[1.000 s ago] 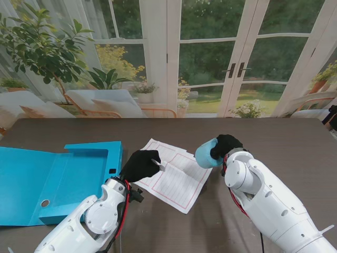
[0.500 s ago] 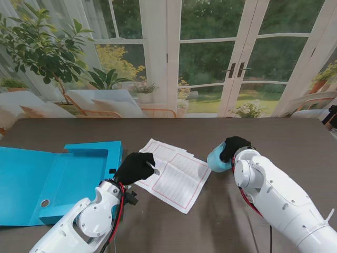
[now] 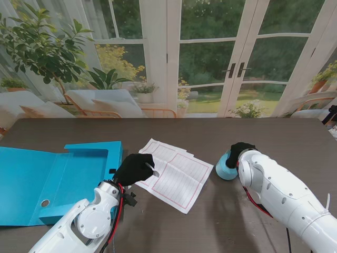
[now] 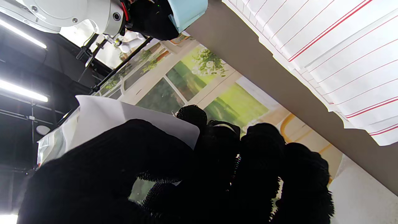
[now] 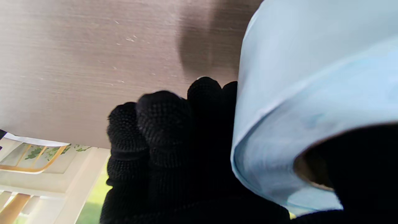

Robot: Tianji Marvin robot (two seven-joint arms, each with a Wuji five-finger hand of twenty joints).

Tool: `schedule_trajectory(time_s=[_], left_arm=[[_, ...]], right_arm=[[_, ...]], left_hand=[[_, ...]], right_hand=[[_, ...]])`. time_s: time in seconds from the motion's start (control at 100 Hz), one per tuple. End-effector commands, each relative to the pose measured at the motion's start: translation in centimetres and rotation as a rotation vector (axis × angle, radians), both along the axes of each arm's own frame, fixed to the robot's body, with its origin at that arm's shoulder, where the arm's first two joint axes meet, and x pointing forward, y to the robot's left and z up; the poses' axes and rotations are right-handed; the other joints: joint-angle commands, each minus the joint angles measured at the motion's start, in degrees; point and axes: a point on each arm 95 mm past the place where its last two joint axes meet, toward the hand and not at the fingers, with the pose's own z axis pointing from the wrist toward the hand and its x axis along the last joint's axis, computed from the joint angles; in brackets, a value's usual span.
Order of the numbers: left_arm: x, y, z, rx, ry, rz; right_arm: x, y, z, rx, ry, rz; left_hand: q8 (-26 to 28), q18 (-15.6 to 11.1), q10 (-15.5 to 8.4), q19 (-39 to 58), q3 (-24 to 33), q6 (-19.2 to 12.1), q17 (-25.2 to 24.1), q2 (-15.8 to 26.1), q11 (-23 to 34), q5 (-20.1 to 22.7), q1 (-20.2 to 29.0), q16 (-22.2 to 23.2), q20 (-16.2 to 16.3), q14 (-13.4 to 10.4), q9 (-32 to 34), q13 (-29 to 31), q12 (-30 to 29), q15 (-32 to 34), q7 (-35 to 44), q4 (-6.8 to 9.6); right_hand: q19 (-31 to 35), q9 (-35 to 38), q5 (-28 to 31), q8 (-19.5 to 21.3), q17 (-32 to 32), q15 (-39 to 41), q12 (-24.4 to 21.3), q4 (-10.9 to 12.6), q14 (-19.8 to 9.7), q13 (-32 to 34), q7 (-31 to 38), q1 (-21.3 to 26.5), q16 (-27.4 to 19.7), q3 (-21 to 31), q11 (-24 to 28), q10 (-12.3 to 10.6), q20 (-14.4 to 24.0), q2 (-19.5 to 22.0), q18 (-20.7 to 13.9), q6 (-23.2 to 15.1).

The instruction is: Peel a label from the label roll, stick it on the side of the file box and file the documents

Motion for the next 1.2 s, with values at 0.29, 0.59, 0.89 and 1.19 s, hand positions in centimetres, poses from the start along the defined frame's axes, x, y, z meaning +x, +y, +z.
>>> schedule_trajectory(time_s=[0.29,0.59,0.89,1.19], left_arm=[[-0.5,0.1,-0.1,0.008,0.016,-0.008],[-0.5,0.1,-0.1,0.007,0.02,-0.014],[-0.5,0.0,-0.2,0.01,0.029,-0.017],[0.4,-0.3,-0.1,-0.003,0.043,-0.027]], right_arm=[[0.2,-0.1,-0.6,-0.057,0.033,0.018],[0.3,-0.1,-0.8,-0.075,0.02,0.032],[0.3,-0.3,1.0,-0.026,-0.014,0.033],[-1.1,0.8,6.1,0.065,-0.16,0.099]], left_hand=[[0.6,-1.3,-0.5,2.0,1.4,1.6,-0.8,0.8,0.5,-1.2,0.4,0.7,1.4,4.6,0.1,-0.7,1.2,1.5,0.8,1.65],[0.6,-1.3,-0.4,2.0,1.5,1.6,-0.8,0.8,0.5,-1.3,0.4,0.8,1.5,4.7,0.0,-0.8,1.3,1.5,0.9,1.68],[0.6,-1.4,-0.4,1.9,1.5,1.6,-1.1,0.9,0.5,-1.4,0.4,0.8,1.6,4.7,-0.1,-0.9,1.3,1.5,1.0,1.66],[0.6,-1.2,-0.4,1.7,1.4,1.7,-1.2,1.1,0.6,-1.4,0.2,1.0,2.1,4.9,-0.2,-1.1,1.3,1.6,1.0,1.47]], right_hand=[[-1.7,-8.3,-6.3,-0.7,2.8,-10.0,-1.8,5.2,-1.4,0.1,7.2,1.7,-3.8,0.7,1.6,-1.2,-0.8,7.0,-1.4,-12.3],[-7.0,-27.1,-22.4,4.9,-9.9,-18.2,-6.8,17.2,2.0,-16.3,-4.6,-4.3,-5.7,1.0,2.4,0.4,-0.9,12.6,0.4,-2.7],[-21.7,-46.1,-36.7,0.2,-24.9,-39.6,-18.2,18.3,7.8,-37.2,-12.6,-5.7,-17.1,-1.7,-7.5,3.7,-5.2,11.0,3.7,1.0],[-24.9,-46.8,-34.6,-0.9,-26.8,-42.8,-20.1,18.6,7.6,-40.0,-13.8,-6.5,-18.6,-3.2,-8.6,4.8,-5.2,11.3,3.4,-1.7]])
